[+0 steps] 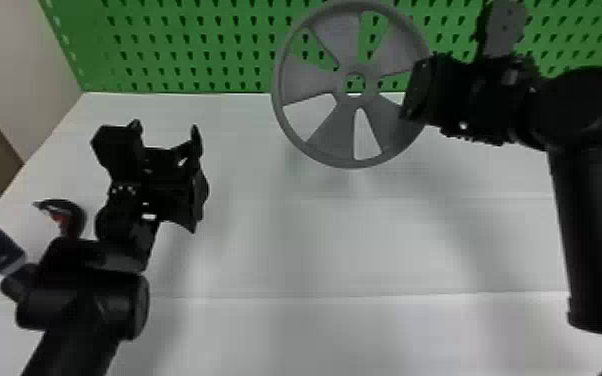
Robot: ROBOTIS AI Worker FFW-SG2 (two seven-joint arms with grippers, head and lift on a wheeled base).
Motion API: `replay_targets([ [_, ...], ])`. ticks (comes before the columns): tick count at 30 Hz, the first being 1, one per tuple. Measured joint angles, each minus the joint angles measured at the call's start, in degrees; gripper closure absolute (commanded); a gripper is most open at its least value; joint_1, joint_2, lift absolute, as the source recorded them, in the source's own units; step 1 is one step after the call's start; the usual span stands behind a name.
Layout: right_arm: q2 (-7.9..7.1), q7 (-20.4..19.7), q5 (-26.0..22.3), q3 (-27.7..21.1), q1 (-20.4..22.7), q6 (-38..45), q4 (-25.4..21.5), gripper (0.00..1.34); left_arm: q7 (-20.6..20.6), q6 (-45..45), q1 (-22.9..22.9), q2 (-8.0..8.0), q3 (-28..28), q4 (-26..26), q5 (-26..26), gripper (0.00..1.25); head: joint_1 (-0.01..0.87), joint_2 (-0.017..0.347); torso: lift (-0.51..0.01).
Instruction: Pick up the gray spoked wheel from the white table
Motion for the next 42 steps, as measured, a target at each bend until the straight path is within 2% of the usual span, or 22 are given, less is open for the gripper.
replay_targets([
  [4,1.49,8.00,12.81,0.91,2.44,-4.79,-2.56,1.15,0.00,0.00,-0.01,0.00,0.16,-0.48,0.40,0.26,0.806,0.044,-0.098],
  [7,3.41,13.24,22.24,1.08,5.10,-10.59,-4.04,1.15,0.00,0.00,0.04,0.00,0.50,-0.85,0.96,0.26,0.806,0.044,-0.098],
  [10,4.94,15.51,29.11,1.21,7.33,-15.98,-4.91,1.15,0.00,0.00,0.19,0.00,0.81,-1.10,1.26,0.26,0.806,0.044,-0.098],
  [12,5.44,15.87,31.84,1.54,8.45,-18.90,-5.21,1.15,0.00,0.00,0.21,0.00,0.92,-1.20,1.44,0.26,0.806,0.044,-0.098],
  [19,5.95,16.30,34.68,2.46,12.42,-30.11,-4.16,1.15,0.00,0.00,0.03,0.00,1.04,-1.30,2.04,0.26,0.806,0.044,-0.098],
  [28,6.54,17.90,34.88,2.14,16.79,-49.49,2.29,1.15,0.00,0.00,-0.09,0.00,1.17,-1.30,3.10,0.26,0.806,0.044,-0.098],
  [38,6.60,17.79,38.35,2.37,19.68,-61.97,6.37,1.15,0.00,0.00,-0.10,0.00,1.04,-1.30,5.60,0.26,0.806,0.044,-0.098],
  [42,6.60,17.78,39.54,2.44,20.83,-64.64,7.37,1.15,0.00,0.00,-0.07,0.00,0.72,-1.29,6.08,0.26,0.806,0.044,-0.098],
])
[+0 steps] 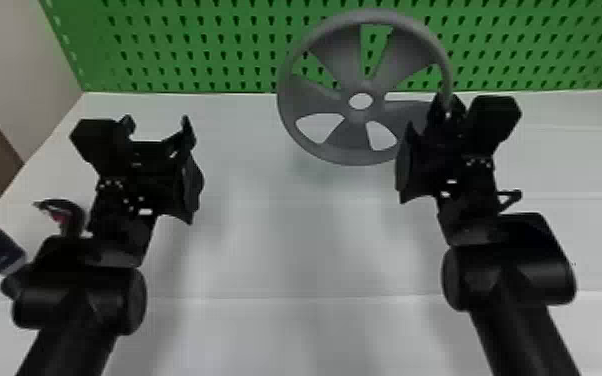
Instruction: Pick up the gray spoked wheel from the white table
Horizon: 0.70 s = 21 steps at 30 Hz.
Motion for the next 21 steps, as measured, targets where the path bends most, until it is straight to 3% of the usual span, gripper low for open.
replay_targets([
  [21,0.00,0.00,-0.03,0.22,1.91,-3.33,1.48,1.15,0.02,0.40,0.08,-0.08,-0.54,0.26,-0.22,0.26,0.806,0.044,-0.098],
])
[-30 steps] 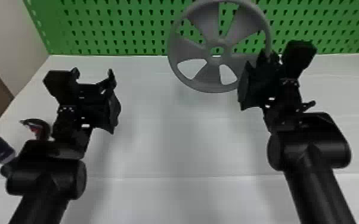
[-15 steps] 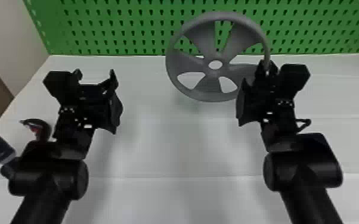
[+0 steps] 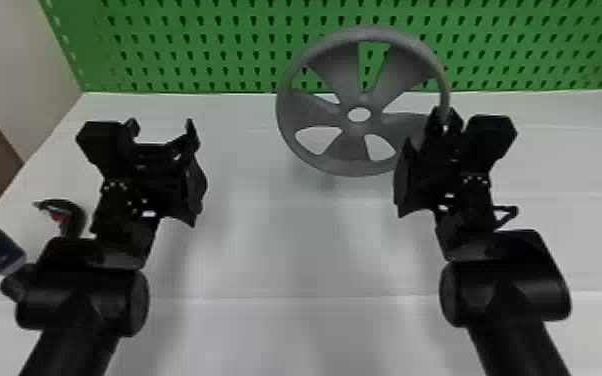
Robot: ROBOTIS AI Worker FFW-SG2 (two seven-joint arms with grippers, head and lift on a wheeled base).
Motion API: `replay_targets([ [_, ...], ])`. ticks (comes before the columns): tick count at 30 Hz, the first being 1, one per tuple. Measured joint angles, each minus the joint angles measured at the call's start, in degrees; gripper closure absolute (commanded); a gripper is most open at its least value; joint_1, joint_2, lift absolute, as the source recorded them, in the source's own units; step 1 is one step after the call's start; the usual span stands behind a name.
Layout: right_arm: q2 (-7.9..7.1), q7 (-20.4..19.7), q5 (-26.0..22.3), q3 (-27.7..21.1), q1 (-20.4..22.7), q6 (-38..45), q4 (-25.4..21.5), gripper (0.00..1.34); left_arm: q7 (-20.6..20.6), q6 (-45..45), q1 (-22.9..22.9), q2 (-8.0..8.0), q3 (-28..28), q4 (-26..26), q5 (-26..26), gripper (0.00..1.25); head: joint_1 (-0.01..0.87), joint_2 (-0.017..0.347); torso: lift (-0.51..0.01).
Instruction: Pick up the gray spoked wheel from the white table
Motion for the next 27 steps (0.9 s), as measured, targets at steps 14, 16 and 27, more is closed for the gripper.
replay_targets([
  [14,0.00,0.09,-0.54,0.92,0.49,1.14,0.11,1.15,2.29,0.04,0.00,0.00,-0.12,0.00,-0.17,0.26,0.806,0.044,-0.098],
  [16,0.00,0.09,-0.65,1.04,0.52,1.46,0.10,1.15,2.33,0.04,0.00,0.00,-0.09,0.00,-0.20,0.26,0.806,0.044,-0.098],
  [27,0.00,0.09,-1.11,1.58,0.50,2.23,-0.14,1.15,2.37,0.04,-0.15,0.00,0.01,0.00,-0.21,0.26,0.806,0.044,-0.098],
])
